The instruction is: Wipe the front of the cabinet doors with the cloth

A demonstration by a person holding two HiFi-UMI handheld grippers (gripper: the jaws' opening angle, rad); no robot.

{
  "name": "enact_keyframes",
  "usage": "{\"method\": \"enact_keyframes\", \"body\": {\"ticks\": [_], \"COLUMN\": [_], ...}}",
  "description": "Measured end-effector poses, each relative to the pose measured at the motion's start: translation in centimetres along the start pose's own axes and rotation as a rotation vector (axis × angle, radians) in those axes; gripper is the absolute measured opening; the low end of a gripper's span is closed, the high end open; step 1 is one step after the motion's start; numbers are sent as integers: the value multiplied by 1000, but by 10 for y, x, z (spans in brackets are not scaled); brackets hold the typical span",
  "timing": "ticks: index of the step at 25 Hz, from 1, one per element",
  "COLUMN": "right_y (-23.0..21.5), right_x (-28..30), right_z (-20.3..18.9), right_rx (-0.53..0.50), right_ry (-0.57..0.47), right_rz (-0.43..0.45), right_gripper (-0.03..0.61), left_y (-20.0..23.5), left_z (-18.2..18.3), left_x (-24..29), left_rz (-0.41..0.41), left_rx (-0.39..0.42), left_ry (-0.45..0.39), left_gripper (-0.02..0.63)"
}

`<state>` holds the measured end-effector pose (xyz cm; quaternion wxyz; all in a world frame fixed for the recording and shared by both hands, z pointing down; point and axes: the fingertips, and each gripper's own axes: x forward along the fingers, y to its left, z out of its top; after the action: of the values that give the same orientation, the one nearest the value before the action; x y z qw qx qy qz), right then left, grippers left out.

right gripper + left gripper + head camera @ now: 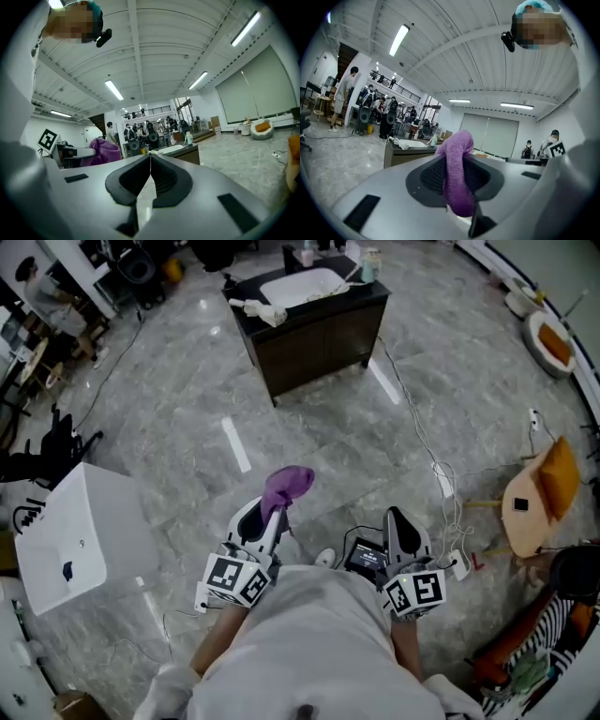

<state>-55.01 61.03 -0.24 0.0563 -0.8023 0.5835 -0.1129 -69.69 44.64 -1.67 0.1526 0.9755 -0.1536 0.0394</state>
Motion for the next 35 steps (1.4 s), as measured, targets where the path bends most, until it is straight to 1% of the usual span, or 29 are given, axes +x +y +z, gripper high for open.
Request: {"method": "enact_keyframes", "body": {"ticks": [6, 10, 13, 15, 17, 21, 23, 26, 30, 32, 35], "right_y": [-14, -31, -44, -50, -53, -59, -69, -81, -103, -115, -132], "right_x": [-28, -48, -56, -51, -39, -5, 16, 51, 101, 123, 156], "right_z": [7, 6, 0, -4, -5, 2, 7, 14, 30, 41, 54], "right_rx": [-22, -17, -4, 11, 29, 57, 62, 70, 60, 46, 31], "right_ry": [-9, 0, 18, 31, 38, 4, -1, 7, 8, 8, -10], "right_rz": [-37, -89, -118, -121, -115, -86, -92, -94, -102, -122, -148], "right_gripper": [26, 26, 26, 26, 26, 26, 26, 26, 26, 26, 26], "left_y": [-26, -42, -49, -46, -35, -4, 11, 32, 55, 63, 73], "left_z": [-11, -17, -13, -8, -5, -8, -8, 2, 20, 30, 46], "left_x": [8, 20, 28, 34, 39, 56, 74, 110, 169, 197, 234], "left_rz": [-48, -84, -101, -95, -77, -42, -31, -26, -37, -54, -95], "left_rx": [-5, -9, -9, 6, 11, 3, 4, -6, -31, -42, -16], "left_ry": [5, 11, 6, 1, 4, 36, 45, 41, 9, -4, -21], "left_gripper": [91, 91, 91, 91, 91, 91, 91, 91, 91, 91, 91]}}
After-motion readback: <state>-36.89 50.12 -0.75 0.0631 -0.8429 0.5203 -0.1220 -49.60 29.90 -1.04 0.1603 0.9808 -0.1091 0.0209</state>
